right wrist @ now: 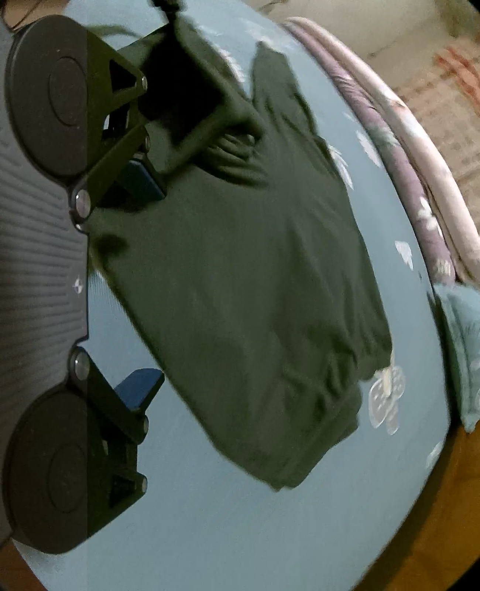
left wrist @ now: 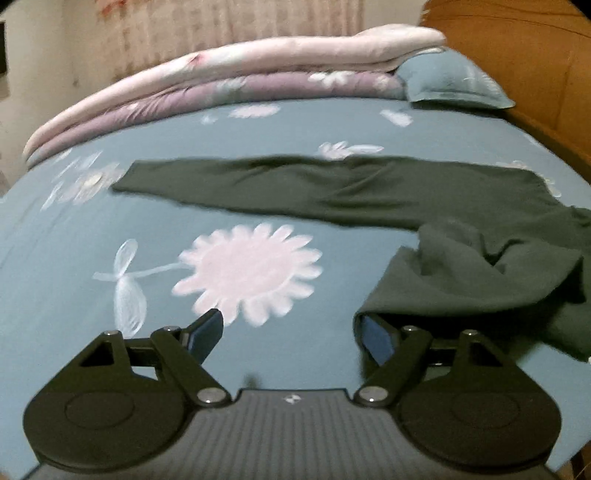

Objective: Fold clothes

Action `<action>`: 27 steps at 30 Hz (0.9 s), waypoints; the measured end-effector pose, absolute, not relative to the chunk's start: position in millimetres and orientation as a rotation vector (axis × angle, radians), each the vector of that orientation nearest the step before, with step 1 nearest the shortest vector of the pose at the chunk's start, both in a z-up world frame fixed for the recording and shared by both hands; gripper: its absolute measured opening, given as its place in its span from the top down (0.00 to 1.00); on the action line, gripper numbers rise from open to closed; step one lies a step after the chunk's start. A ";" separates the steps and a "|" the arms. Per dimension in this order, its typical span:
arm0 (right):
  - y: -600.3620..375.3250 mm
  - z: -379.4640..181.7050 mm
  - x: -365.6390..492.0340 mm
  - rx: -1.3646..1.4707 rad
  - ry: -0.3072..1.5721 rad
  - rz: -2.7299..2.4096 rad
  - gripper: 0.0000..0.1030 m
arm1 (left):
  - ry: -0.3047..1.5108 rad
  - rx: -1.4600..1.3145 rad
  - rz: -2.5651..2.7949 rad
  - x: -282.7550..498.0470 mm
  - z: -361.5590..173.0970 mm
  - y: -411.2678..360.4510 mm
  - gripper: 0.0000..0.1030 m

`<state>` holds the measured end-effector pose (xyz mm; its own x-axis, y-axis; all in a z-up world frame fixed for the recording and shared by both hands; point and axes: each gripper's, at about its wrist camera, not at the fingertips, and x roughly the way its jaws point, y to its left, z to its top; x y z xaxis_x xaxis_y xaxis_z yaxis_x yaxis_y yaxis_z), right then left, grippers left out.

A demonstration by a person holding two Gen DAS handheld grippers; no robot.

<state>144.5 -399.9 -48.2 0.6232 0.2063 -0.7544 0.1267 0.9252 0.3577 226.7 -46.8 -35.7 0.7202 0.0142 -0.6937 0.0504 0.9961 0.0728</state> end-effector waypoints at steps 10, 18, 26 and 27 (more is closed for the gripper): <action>-490.1 -82.4 150.4 0.928 0.700 0.111 0.05 | 0.792 0.117 -0.132 225.7 -24.8 -78.3 0.22; -500.0 -85.0 169.1 0.904 0.629 0.075 0.10 | 0.772 0.193 -0.446 227.9 -5.3 -125.7 0.21; -508.9 -105.5 150.9 0.983 0.596 -0.083 0.98 | 0.761 0.276 -0.521 234.3 -8.8 -155.2 0.21; -510.2 -106.7 150.6 0.998 0.600 -0.088 0.97 | 0.759 0.282 -0.531 235.2 -7.7 -157.3 0.21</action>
<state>150.6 -510.2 -106.7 0.8362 0.1972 -0.5117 0.3363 0.5527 0.7625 235.2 -157.3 -7.7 0.6037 -0.3530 -0.7148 0.5509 0.8329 0.0540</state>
